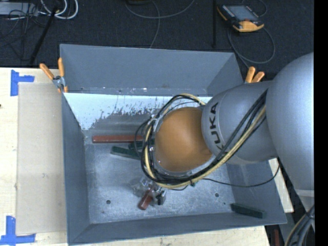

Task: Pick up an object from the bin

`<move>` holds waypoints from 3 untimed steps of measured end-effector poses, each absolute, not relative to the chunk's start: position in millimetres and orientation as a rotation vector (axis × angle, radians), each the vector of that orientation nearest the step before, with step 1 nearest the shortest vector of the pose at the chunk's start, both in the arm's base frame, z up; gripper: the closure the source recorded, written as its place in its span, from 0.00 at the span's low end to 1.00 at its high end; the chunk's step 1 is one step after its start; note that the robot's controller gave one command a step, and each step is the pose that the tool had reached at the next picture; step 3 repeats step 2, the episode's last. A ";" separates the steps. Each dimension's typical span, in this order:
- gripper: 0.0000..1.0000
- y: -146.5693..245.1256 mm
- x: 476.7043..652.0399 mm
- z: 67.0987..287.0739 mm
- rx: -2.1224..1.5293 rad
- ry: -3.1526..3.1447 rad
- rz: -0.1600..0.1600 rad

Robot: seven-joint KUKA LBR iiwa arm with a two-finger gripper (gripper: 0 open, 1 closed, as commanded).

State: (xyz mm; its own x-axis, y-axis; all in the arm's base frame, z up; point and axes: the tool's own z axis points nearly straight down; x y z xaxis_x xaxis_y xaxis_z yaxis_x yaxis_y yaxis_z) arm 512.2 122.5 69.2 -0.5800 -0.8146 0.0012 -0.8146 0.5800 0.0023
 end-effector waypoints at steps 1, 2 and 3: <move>1.00 134.6 535.4 159.0 1.479 -2.782 0.002; 1.00 125.8 541.1 242.2 1.442 -2.801 0.003; 1.00 125.8 541.1 242.2 1.442 -2.801 0.003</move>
Offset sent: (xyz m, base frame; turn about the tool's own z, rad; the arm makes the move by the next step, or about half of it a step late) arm 0.0209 0.0102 0.0856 -0.0270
